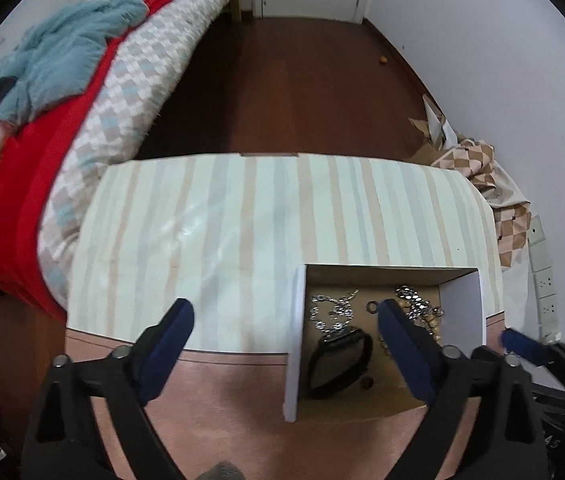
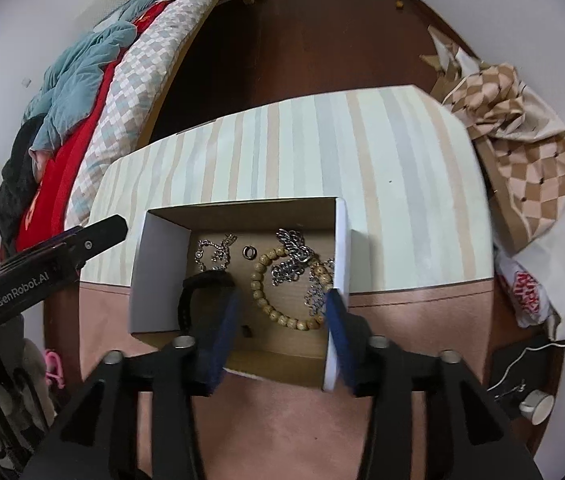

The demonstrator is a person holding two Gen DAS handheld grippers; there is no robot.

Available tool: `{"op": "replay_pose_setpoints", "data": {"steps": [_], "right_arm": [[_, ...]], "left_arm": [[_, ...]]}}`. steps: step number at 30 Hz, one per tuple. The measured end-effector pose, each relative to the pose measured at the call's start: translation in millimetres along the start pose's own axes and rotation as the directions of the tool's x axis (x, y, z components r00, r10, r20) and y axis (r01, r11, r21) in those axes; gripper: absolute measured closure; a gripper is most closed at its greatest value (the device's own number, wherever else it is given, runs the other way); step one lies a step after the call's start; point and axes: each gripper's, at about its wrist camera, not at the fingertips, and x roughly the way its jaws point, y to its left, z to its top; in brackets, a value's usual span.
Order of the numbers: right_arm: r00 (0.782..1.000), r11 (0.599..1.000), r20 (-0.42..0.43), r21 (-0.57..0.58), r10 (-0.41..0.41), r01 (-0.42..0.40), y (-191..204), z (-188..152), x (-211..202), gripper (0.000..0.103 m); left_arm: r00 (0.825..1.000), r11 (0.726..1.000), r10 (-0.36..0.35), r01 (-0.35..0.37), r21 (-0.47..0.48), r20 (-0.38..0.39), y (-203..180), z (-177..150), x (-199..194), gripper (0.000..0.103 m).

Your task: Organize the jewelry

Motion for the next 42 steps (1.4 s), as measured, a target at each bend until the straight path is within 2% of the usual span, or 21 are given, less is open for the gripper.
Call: {"op": "replay_pose_setpoints", "data": {"steps": [2, 4, 6, 10, 14, 17, 27, 32, 42], "right_arm": [[0.999, 0.998, 0.026, -0.025, -0.048, 0.049, 3, -7, -9, 0.038], [0.992, 0.993, 0.055, -0.048, -0.110, 0.112, 6, -15, -16, 0.016], [0.981, 0.981, 0.078, -0.068, -0.175, 0.181, 9, -24, -23, 0.004], [0.961, 0.961, 0.098, -0.073, -0.259, 0.267, 12, -38, -30, 0.002], [0.953, 0.957, 0.123, -0.054, -0.278, 0.286, 11, -51, -45, 0.001], [0.948, 0.956, 0.145, -0.042, -0.283, 0.291, 15, -60, -59, 0.001], [0.915, 0.951, 0.283, -0.027, -0.288, 0.308, 36, -108, -151, 0.001], [0.893, 0.951, 0.355, -0.035, -0.276, 0.308, 52, -134, -200, 0.001], [0.831, 0.947, 0.488, -0.029, -0.266, 0.320, 73, -184, -292, 0.001]], "left_arm": [[0.999, 1.000, 0.023, -0.023, 0.006, 0.034, 2, -9, -8, 0.000], [0.997, 0.999, 0.044, -0.045, 0.009, 0.062, 2, -20, -15, 0.000], [0.996, 0.998, 0.061, -0.061, 0.009, 0.073, 1, -30, -20, 0.000], [0.996, 0.998, 0.066, -0.067, 0.003, 0.066, 0, -51, -26, 0.000], [0.996, 0.998, 0.057, -0.057, -0.016, 0.062, 0, -68, -39, 0.000], [0.995, 0.998, 0.057, -0.056, -0.014, 0.087, -2, -79, -58, 0.000], [0.971, 0.997, 0.074, -0.071, -0.025, 0.227, -9, -119, -155, 0.000], [0.960, 0.999, 0.054, -0.051, -0.019, 0.276, -13, -139, -201, 0.000], [0.936, 0.999, 0.039, -0.032, -0.026, 0.349, -16, -166, -271, 0.000]]}}
